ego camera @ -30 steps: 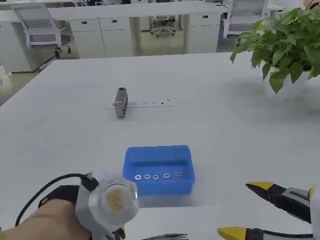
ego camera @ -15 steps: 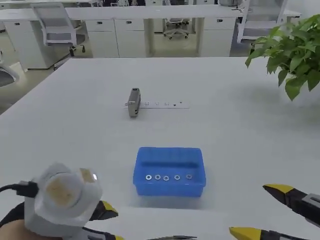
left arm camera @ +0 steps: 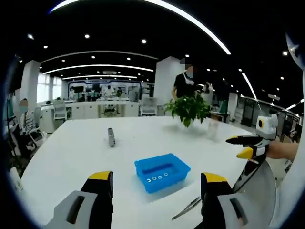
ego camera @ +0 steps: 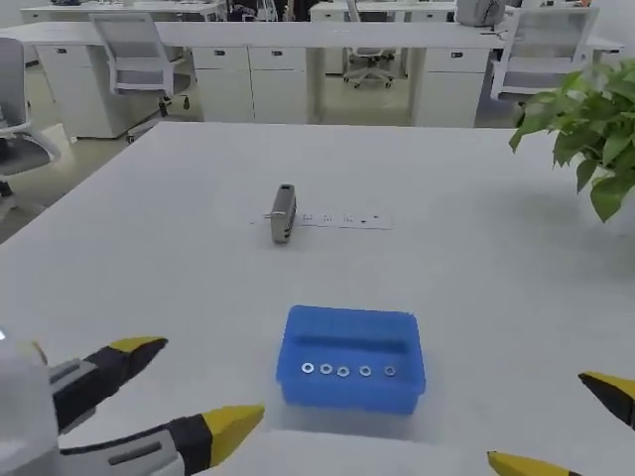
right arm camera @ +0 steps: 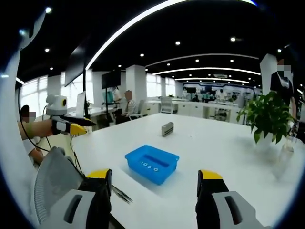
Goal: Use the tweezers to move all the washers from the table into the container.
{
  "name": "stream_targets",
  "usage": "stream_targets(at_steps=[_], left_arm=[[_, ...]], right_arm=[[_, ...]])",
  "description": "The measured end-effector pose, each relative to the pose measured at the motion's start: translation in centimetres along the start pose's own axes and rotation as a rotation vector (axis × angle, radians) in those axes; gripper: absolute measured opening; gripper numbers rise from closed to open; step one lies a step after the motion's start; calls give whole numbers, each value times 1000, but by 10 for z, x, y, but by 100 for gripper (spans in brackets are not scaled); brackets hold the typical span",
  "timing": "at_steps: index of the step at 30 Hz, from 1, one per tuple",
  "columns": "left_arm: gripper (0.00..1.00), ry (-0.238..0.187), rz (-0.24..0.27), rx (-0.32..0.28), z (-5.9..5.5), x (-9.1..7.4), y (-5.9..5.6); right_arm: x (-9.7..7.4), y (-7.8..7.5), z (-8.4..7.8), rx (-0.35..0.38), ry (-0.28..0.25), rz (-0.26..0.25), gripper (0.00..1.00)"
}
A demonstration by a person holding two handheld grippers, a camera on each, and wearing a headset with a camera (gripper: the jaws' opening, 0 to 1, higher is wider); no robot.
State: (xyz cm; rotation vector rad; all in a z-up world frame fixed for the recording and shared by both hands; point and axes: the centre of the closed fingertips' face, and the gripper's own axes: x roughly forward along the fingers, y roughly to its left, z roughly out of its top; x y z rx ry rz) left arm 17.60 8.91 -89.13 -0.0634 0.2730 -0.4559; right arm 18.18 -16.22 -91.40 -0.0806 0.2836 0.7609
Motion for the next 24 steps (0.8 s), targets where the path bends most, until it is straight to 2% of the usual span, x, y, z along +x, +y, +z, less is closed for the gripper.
stream_targets(at_steps=[1, 6, 10, 13, 15, 19, 24], left_arm=[[78, -41, 16, -17, 7, -3, 3], [86, -54, 83, 16, 10, -12, 11], [95, -104, 134, -21, 18, -18, 18], [99, -130, 145, -37, 21, -21, 20], [99, -151, 168, -41, 24, -22, 23], [99, -181, 172, -53, 30, -23, 25], [99, -178, 165, -50, 29, -18, 23]], right_arm=[[0, -1, 2, 2, -4, -4, 72], [0, -8, 13, -13, -27, -24, 74], [-1, -10, 19, -10, -42, -40, 78], [-2, -10, 22, -3, -60, -53, 82], [-2, -10, 21, 1, -58, -54, 84], [-3, -13, 21, -16, -47, -69, 88], [-1, -20, 21, -20, -46, -92, 91]])
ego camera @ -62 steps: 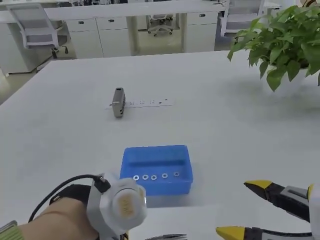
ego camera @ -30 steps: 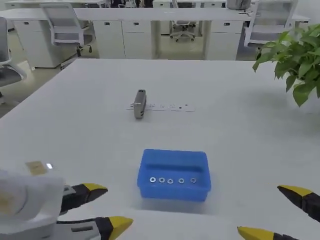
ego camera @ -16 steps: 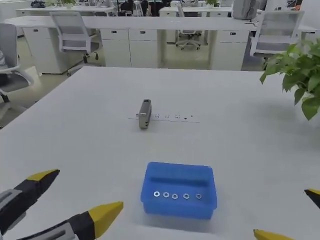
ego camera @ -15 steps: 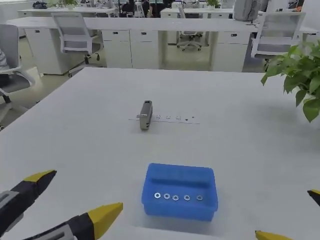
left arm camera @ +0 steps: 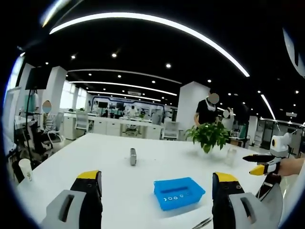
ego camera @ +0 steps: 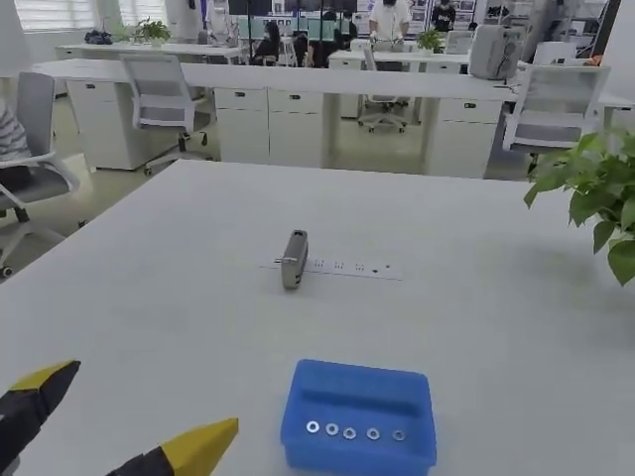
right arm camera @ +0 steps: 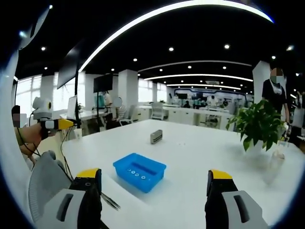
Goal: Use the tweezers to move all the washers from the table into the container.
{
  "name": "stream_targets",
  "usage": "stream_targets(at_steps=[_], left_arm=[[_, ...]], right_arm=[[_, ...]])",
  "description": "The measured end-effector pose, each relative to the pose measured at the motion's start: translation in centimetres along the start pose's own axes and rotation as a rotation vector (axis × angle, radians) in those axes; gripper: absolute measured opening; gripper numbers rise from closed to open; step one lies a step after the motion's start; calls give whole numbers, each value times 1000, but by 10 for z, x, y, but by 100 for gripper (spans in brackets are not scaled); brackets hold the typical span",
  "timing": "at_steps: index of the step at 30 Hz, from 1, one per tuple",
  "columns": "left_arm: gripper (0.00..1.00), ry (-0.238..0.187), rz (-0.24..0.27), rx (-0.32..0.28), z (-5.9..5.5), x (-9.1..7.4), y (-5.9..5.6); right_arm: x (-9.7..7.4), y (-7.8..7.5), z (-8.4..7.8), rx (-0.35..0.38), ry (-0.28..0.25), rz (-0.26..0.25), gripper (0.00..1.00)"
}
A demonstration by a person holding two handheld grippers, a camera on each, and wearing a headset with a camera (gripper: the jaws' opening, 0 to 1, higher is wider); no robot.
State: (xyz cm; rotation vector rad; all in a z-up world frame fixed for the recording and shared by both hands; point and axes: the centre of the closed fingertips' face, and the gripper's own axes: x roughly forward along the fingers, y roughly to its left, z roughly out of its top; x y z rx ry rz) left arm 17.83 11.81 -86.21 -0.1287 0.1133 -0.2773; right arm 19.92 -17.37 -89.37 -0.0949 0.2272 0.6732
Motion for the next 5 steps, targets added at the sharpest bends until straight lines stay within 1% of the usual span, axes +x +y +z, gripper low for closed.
stream_targets(at_steps=[5], left_arm=[[99, 2, -10, 5, -1, 3, -2]], right_arm=[[0, 0, 3, 3, -11, -4, 92]])
